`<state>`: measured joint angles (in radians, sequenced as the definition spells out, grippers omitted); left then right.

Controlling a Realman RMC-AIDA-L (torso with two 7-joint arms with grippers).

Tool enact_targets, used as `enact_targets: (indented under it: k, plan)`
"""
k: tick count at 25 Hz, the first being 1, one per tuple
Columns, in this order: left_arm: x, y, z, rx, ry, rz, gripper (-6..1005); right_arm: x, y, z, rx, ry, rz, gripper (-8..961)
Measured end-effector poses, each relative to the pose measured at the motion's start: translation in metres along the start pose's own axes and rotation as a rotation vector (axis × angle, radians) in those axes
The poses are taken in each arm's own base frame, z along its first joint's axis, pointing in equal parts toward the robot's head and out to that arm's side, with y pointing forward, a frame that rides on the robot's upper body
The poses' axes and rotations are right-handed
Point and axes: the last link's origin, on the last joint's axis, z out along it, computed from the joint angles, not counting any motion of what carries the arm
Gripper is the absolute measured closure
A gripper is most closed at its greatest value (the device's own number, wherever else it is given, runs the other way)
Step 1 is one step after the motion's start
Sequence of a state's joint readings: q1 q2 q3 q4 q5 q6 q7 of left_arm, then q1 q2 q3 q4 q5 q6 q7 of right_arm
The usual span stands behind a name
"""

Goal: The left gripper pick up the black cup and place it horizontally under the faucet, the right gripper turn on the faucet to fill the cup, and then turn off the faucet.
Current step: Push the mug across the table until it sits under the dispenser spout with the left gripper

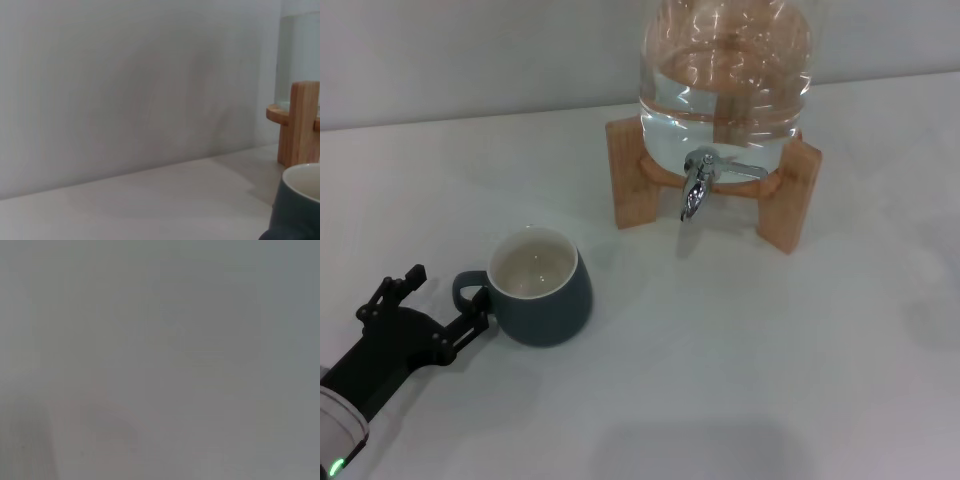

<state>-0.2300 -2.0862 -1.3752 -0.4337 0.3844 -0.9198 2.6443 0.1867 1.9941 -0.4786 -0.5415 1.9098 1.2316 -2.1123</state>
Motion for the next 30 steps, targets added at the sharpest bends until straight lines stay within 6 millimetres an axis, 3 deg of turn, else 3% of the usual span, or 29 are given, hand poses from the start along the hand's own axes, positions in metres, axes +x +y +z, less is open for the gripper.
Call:
enact_targets:
  k: [30]
  plan:
    - [0.007,-0.011,0.008,0.039,-0.001,-0.006,104,0.002,0.001,0.001,0.007,-0.003,0.014,101]
